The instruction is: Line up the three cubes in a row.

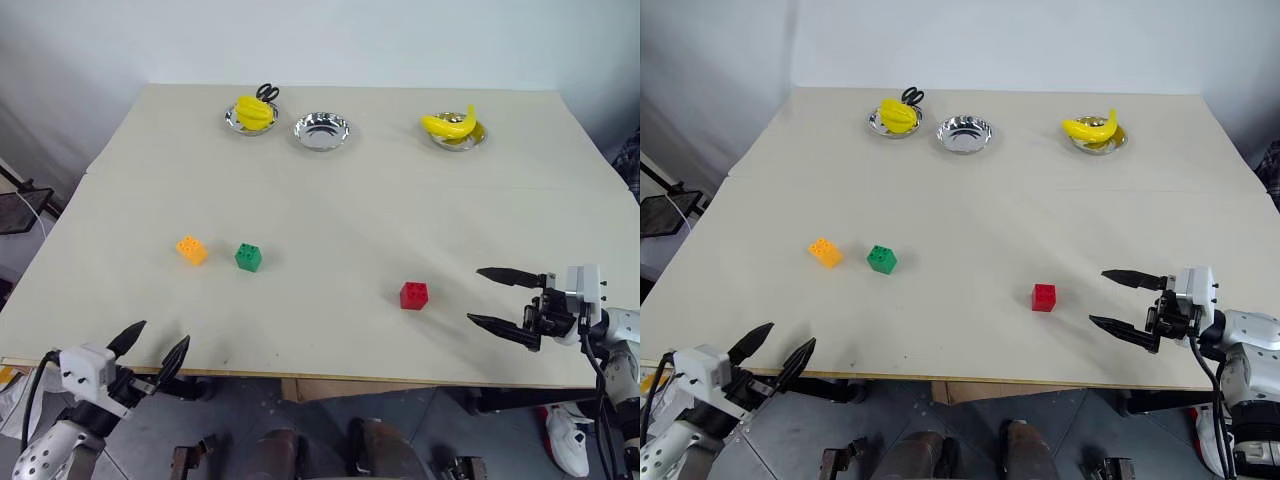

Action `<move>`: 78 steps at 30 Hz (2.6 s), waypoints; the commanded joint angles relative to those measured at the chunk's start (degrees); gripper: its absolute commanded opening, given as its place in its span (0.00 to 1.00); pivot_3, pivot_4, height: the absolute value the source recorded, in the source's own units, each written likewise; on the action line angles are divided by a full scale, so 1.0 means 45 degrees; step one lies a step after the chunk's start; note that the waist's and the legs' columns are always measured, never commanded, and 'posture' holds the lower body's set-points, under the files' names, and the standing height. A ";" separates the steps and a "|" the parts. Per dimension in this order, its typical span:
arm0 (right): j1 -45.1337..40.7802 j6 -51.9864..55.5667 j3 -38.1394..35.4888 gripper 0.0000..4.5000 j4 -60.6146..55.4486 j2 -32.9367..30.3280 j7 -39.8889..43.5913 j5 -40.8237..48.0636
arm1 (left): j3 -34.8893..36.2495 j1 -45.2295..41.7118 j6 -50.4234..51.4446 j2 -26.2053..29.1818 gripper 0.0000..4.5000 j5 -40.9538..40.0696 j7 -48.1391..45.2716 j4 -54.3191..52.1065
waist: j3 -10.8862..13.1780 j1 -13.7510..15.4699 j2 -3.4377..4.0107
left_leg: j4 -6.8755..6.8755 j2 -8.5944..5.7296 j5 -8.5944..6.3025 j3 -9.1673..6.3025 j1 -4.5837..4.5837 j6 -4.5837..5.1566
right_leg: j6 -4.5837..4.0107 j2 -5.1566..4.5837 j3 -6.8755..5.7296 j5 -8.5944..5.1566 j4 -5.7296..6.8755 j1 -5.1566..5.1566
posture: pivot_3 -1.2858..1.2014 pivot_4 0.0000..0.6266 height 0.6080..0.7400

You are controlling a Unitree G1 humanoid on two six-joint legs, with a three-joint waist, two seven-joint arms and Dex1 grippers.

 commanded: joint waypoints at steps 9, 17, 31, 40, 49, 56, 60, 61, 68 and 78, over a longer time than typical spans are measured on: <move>-0.0281 0.0159 -0.0522 0.99 -0.0478 0.0488 0.0187 -0.0329 | -0.3188 -0.6013 0.5020 0.0022 1.00 0.2144 0.3983 -0.0570 | -0.0003 -0.0006 0.0004 | 0.0025 -0.0009 0.0029 0.0001 -0.0002 -0.0054 | 0.0019 0.0002 -0.0004 0.0010 0.0063 -0.0017 | 0.52 0.24 1.00; 0.0125 0.0822 -0.0462 0.99 -0.1906 0.0977 -0.0337 -0.0402 | -0.4043 -0.8350 0.4940 -0.0425 1.00 0.3254 0.4724 0.2076 | -0.0002 0.0014 0.0002 | 0.0058 -0.0003 0.0049 -0.0012 -0.0013 -0.0103 | 0.0024 0.0024 -0.0017 0.0012 0.0119 -0.0048 | 0.52 0.24 1.00; 0.1241 0.0217 -0.1067 1.00 -0.1797 0.1175 -0.0244 -0.0458 | -0.4690 -0.8723 0.4457 -0.0816 0.39 0.2941 0.3482 0.2429 | -0.0001 0.0020 0.0002 | 0.0150 -0.0005 0.0032 -0.0016 -0.0025 -0.0090 | 0.0033 0.0017 -0.0014 0.0017 0.0125 -0.0026 | 0.52 0.24 1.00; 0.2528 -0.0380 -0.2441 1.00 -0.1382 0.0909 -0.0536 -0.0408 | -0.6754 -1.0175 0.0896 0.1336 0.34 0.1895 -0.4567 0.3756 | -0.0003 0.0044 0.0004 | 0.0154 -0.0004 0.0029 -0.0019 -0.0025 -0.0095 | 0.0028 0.0016 -0.0020 0.0015 0.0107 -0.0017 | 0.52 0.24 1.00; 0.3926 -0.0134 -0.3421 1.00 -0.2495 0.0945 -0.0837 -0.0136 | -0.8613 -1.4085 -0.2314 -0.0109 0.34 0.3423 -0.7092 0.9605 | -0.0004 -0.0002 0.0007 | 0.0154 -0.0006 0.0025 -0.0016 -0.0027 -0.0071 | 0.0027 0.0012 -0.0018 0.0014 0.0094 -0.0010 | 0.52 0.24 1.00; 0.4914 0.0305 -0.3837 1.00 -0.3501 0.1021 -0.1139 0.0069 | -0.8842 -1.6440 -0.4249 -0.1696 0.34 0.4224 -0.8089 1.4432 | 0.0009 0.0014 -0.0015 | 0.0161 -0.0008 0.0020 -0.0011 -0.0041 -0.0065 | 0.0034 0.0015 -0.0015 0.0017 0.0093 -0.0019 | 0.52 0.24 1.00; 0.5437 0.0439 -0.3956 1.00 -0.4158 0.1190 -0.1384 0.0112 | -0.8969 -1.7243 -0.4834 -0.2215 0.34 0.4786 -0.8410 1.5825 | 0.0012 0.0015 -0.0020 | 0.0159 -0.0007 0.0019 -0.0012 -0.0044 -0.0065 | 0.0035 0.0016 -0.0016 0.0018 0.0101 -0.0026 | 0.52 0.24 1.00; 0.5538 0.0447 -0.3983 1.00 -0.4261 0.1214 -0.1451 0.0124 | -0.8969 -1.7379 -0.4884 -0.2324 0.34 0.4924 -0.8378 1.6076 | 0.0015 0.0017 -0.0025 | 0.0158 -0.0007 0.0019 -0.0012 -0.0044 -0.0065 | 0.0036 0.0016 -0.0016 0.0018 0.0103 -0.0029 | 0.52 0.24 1.00; 0.5909 0.0391 -0.3970 1.00 -0.4625 0.1311 -0.1715 0.0173 | -0.8881 -1.7450 -0.4876 -0.2552 0.34 0.5499 -0.8331 1.6639 | 0.0024 0.0014 -0.0039 | 0.0160 -0.0007 0.0018 -0.0012 -0.0042 -0.0066 | 0.0039 0.0016 -0.0013 0.0019 0.0113 -0.0029 | 0.52 0.24 1.00; 0.5222 0.0305 -0.3588 1.00 -0.4013 0.1239 -0.1486 -0.0031 | -0.8916 -1.7002 -0.3569 -0.2299 0.41 0.5779 -0.7984 1.6122 | 0.0023 0.0010 -0.0040 | 0.0171 -0.0007 0.0019 -0.0010 -0.0032 -0.0064 | 0.0039 0.0016 -0.0007 0.0020 0.0121 -0.0021 | 0.52 0.24 1.00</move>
